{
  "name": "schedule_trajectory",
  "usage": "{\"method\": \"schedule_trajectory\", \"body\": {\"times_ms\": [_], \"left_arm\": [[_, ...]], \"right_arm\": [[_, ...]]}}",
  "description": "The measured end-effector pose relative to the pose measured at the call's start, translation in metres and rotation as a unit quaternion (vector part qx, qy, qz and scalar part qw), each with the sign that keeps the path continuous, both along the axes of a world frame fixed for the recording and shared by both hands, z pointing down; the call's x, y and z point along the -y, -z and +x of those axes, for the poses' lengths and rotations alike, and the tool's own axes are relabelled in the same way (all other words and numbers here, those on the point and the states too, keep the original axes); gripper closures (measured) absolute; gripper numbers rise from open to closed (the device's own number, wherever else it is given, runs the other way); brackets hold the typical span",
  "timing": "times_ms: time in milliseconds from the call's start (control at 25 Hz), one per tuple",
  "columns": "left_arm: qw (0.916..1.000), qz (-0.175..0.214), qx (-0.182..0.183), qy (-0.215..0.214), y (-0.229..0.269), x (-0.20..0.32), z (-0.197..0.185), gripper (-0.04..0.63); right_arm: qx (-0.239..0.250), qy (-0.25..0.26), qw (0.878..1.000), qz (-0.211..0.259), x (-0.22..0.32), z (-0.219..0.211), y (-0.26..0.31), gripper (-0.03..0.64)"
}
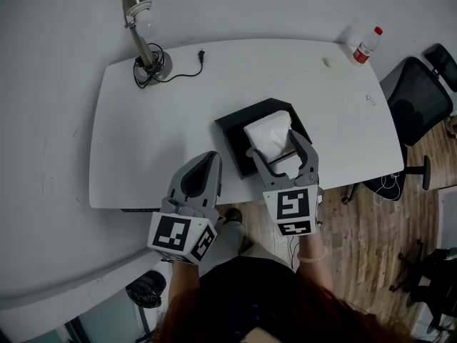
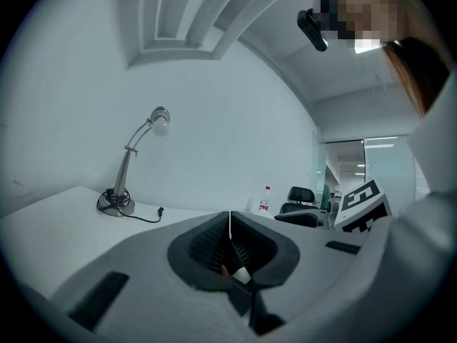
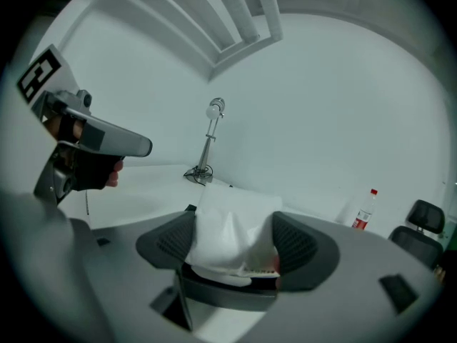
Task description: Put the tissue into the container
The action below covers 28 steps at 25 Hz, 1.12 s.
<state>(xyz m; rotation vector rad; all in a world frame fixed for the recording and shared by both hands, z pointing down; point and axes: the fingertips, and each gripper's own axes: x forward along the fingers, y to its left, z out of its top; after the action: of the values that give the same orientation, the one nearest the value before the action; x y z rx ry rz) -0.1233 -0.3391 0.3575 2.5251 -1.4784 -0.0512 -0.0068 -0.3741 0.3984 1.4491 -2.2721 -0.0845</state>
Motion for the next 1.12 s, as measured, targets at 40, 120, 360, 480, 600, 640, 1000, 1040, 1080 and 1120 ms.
{"method": "schedule_trajectory", "body": {"times_ms": [40, 120, 360, 480, 600, 640, 1000, 1040, 1080, 1120], "left_arm": [[1.0000, -0.001, -0.001, -0.001, -0.001, 0.001, 0.000, 0.565], [1.0000, -0.004, -0.003, -0.002, -0.004, 0.003, 0.000, 0.565], [0.9998, -0.016, -0.012, 0.000, -0.013, 0.004, -0.004, 0.565], [0.9997, -0.020, -0.013, 0.004, -0.016, 0.005, -0.009, 0.565], [0.9996, -0.023, -0.014, 0.008, -0.019, 0.006, -0.014, 0.565], [0.9995, -0.025, -0.014, 0.009, -0.020, 0.007, -0.015, 0.566], [0.9994, -0.029, -0.012, 0.016, -0.024, 0.003, -0.020, 0.565], [0.9994, -0.028, -0.012, 0.016, -0.024, 0.002, -0.019, 0.565], [0.9994, -0.028, -0.011, 0.016, -0.023, 0.001, -0.018, 0.565], [0.9995, -0.027, -0.009, 0.015, -0.023, 0.000, -0.018, 0.566]], "right_arm": [[0.000, 0.000, 1.000, -0.006, 0.001, 0.000, -0.003, 0.258], [0.001, 0.000, 1.000, -0.019, 0.003, -0.001, -0.010, 0.258], [-0.013, -0.008, 0.998, -0.064, 0.010, -0.002, -0.036, 0.258], [-0.034, -0.010, 0.996, -0.082, 0.013, -0.002, -0.044, 0.258], [-0.036, -0.008, 0.995, -0.094, 0.017, -0.006, -0.051, 0.256], [-0.032, -0.009, 0.995, -0.097, 0.017, -0.006, -0.054, 0.256], [-0.036, -0.015, 0.993, -0.110, 0.021, -0.007, -0.059, 0.258], [-0.035, -0.015, 0.994, -0.106, 0.021, -0.006, -0.058, 0.258], [-0.031, -0.015, 0.994, -0.103, 0.020, -0.006, -0.057, 0.257], [-0.023, -0.014, 0.995, -0.100, 0.019, -0.006, -0.055, 0.258]]}}
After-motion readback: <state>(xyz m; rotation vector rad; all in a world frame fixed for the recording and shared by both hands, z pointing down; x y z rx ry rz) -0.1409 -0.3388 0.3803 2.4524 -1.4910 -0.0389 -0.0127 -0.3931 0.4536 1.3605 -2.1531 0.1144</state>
